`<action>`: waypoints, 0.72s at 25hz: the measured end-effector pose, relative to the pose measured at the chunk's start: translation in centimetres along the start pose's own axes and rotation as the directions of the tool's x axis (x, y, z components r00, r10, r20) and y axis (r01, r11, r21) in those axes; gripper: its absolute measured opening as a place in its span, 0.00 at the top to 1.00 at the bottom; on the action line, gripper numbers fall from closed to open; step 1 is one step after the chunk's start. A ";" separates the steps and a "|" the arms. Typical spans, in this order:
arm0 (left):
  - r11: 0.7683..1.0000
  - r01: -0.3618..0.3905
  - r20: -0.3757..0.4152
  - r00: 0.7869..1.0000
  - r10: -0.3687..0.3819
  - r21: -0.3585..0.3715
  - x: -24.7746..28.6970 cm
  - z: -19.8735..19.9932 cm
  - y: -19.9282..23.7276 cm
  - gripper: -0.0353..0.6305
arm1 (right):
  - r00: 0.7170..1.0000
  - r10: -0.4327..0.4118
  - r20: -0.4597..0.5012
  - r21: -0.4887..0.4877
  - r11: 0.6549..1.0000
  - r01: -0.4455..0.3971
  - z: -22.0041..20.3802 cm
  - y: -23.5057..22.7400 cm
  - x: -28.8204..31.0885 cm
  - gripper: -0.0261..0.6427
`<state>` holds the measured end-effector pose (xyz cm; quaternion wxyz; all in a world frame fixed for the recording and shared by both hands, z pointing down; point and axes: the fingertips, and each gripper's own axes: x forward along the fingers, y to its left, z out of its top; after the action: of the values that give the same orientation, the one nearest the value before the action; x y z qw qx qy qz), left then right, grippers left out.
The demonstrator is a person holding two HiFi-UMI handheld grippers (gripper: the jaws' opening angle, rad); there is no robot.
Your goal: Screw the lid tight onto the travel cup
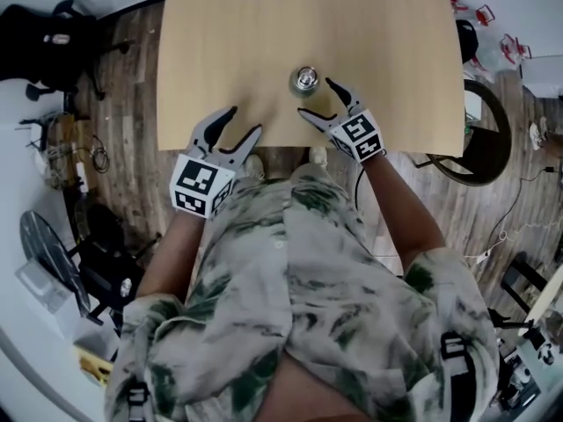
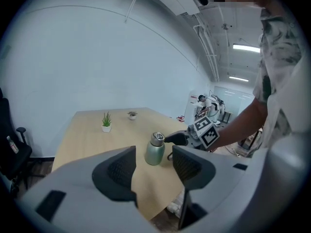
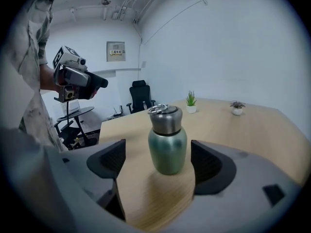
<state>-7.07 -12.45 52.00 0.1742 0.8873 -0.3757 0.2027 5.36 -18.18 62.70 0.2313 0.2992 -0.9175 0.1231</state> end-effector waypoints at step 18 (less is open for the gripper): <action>0.988 -0.138 -0.026 0.990 0.136 -0.075 1.8 1.3 -0.3 0.60 | 0.985 0.170 -0.011 -0.147 0.975 -0.170 -1.0 -1.3 6.6 0.31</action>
<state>-5.44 -13.96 51.69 0.1975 0.8500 -0.4414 0.2091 1.81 -22.11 66.95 0.2407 0.2019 -0.9465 0.0742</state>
